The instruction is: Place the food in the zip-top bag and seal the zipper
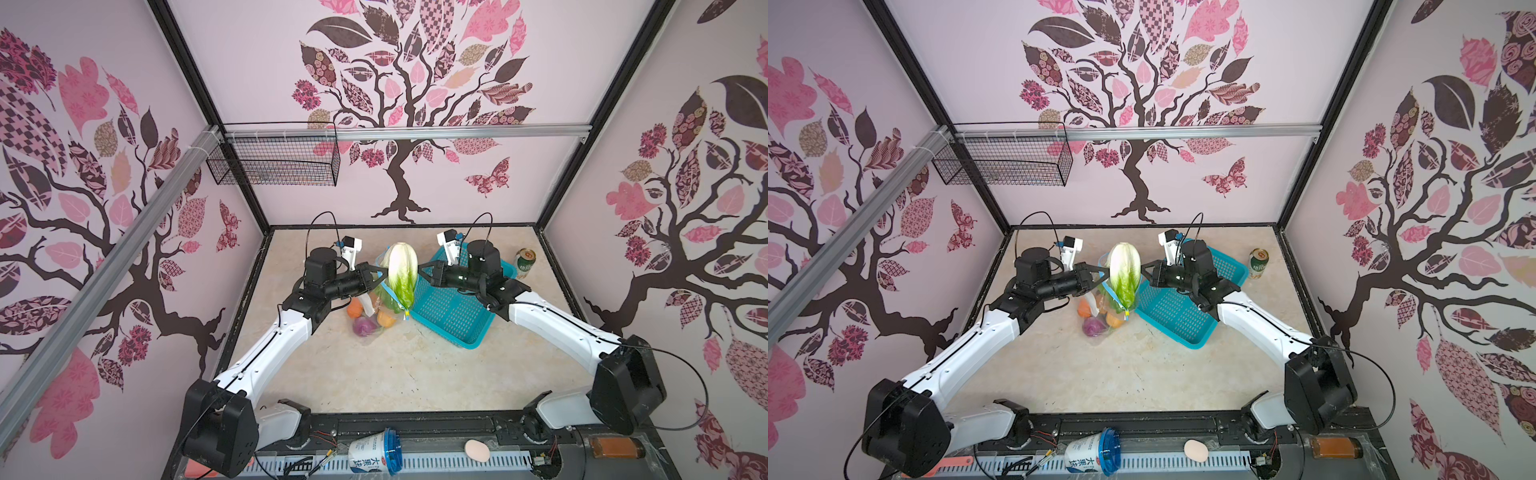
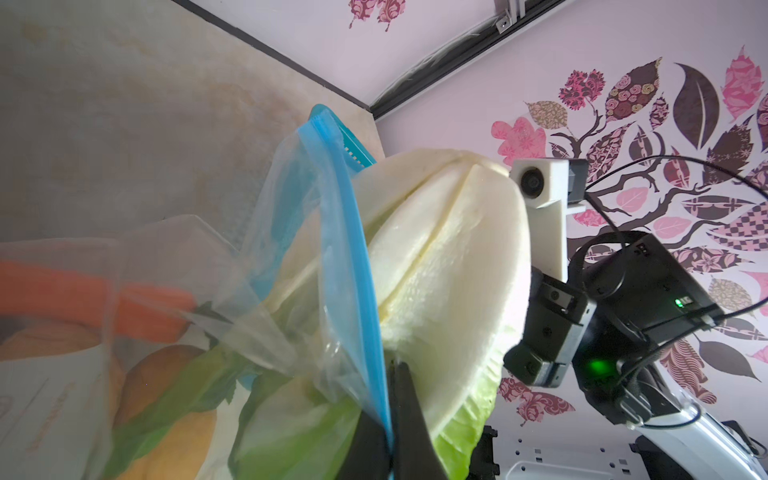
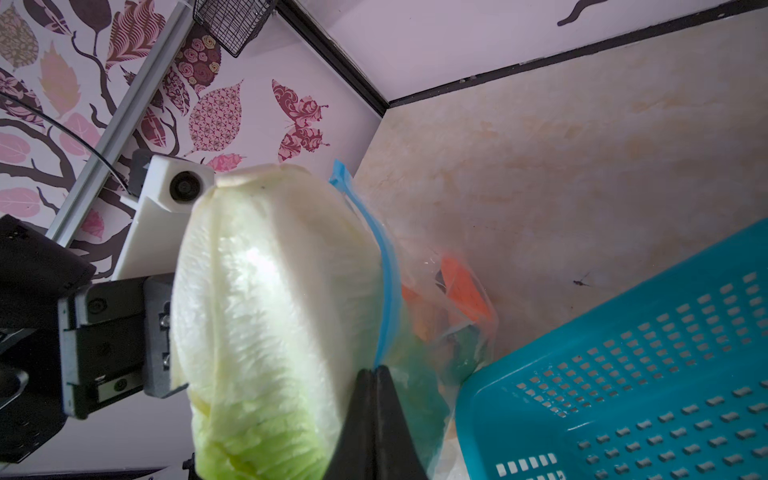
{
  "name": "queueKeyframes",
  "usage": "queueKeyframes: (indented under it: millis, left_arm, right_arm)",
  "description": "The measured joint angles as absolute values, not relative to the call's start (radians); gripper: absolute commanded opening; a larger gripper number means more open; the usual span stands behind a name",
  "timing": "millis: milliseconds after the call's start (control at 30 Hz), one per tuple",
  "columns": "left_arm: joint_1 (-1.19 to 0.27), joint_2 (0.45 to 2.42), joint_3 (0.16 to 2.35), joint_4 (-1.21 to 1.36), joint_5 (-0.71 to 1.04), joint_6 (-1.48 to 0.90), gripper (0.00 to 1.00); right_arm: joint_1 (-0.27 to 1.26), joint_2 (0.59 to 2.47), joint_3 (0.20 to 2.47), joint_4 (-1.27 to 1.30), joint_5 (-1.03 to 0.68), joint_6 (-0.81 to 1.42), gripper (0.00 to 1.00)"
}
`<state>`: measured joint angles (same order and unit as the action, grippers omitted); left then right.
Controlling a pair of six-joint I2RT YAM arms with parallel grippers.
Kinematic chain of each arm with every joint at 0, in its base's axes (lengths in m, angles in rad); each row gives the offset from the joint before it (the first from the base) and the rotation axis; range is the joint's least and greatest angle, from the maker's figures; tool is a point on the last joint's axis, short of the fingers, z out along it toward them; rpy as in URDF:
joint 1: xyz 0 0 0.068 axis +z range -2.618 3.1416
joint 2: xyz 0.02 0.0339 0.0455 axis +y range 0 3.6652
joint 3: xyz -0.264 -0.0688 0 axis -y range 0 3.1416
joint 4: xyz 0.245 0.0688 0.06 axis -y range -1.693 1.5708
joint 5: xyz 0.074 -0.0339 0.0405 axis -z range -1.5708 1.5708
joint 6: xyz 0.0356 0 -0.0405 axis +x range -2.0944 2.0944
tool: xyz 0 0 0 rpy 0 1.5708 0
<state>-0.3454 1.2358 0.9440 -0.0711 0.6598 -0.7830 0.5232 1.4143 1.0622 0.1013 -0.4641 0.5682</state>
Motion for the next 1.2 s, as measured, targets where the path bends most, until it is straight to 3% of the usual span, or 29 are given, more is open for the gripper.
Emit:
queueKeyframes:
  millis: [700, 1200]
  left_arm:
    - [-0.336, 1.204, 1.182, -0.506, 0.558, -0.582, 0.00]
    - [-0.336, 1.252, 1.270, -0.572, 0.523, -0.523, 0.00]
  right_arm:
    - [0.606, 1.386, 1.272, -0.069, -0.369, 0.425, 0.00]
    - [0.608, 1.414, 1.297, -0.060, -0.339, 0.398, 0.00]
